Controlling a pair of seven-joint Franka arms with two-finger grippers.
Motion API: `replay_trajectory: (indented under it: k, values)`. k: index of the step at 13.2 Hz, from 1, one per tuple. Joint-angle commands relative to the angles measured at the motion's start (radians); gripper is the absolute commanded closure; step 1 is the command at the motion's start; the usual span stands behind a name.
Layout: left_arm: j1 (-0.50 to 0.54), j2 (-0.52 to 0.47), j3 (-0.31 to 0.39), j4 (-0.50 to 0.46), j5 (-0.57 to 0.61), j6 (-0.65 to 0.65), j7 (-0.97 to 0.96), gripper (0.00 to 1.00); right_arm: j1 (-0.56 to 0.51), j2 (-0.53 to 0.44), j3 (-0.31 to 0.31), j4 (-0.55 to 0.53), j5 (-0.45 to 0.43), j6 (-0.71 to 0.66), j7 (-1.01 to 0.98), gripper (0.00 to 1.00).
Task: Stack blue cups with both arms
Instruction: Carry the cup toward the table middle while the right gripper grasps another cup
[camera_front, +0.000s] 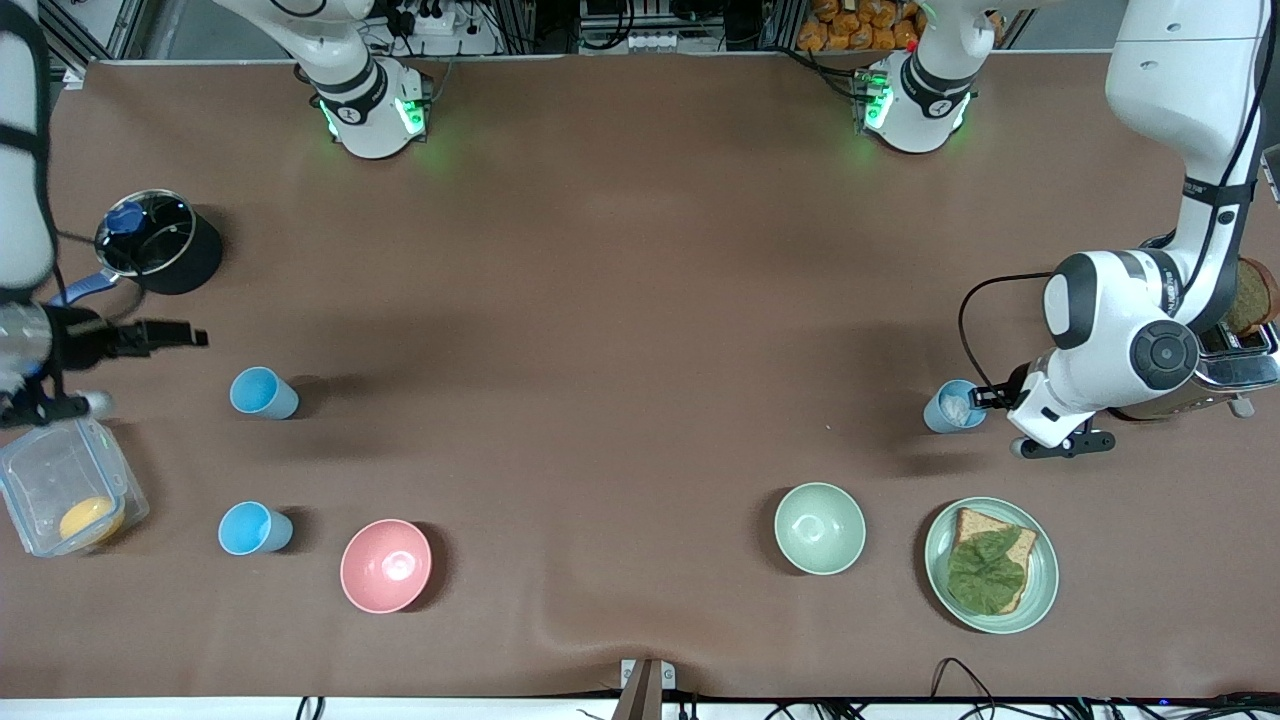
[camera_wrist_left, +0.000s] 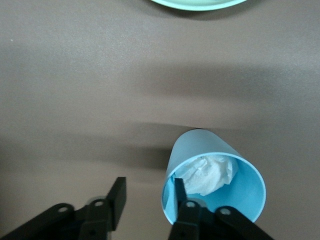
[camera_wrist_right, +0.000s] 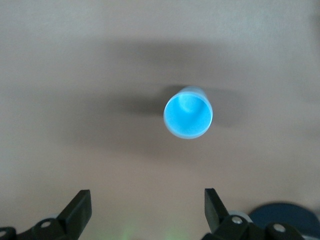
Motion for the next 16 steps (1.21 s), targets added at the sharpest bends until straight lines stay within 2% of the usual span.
replay_trajectory:
  k: [1,4,7,11,16]
  values:
    - [-0.011,0.008,-0.007,0.004,-0.029,0.002,0.005,1.0,0.017,0.066,0.008,0.049,-0.071,0.061,0.003,0.0]
    - [-0.037,0.002,-0.02,0.01,-0.029,0.002,-0.044,1.0,-0.01,0.106,0.006,0.019,-0.123,0.077,0.0,0.0]
    - [-0.042,-0.01,-0.069,0.032,-0.03,-0.001,-0.097,1.0,-0.059,0.098,0.009,-0.157,-0.134,0.311,-0.008,0.0]
    - [-0.037,-0.065,-0.229,0.046,-0.03,-0.016,-0.315,1.0,-0.053,0.109,0.008,-0.266,-0.134,0.497,-0.008,0.0]
    - [-0.072,-0.044,-0.445,0.081,-0.029,-0.015,-0.663,1.0,-0.041,0.135,0.009,-0.281,-0.123,0.523,0.007,0.0]
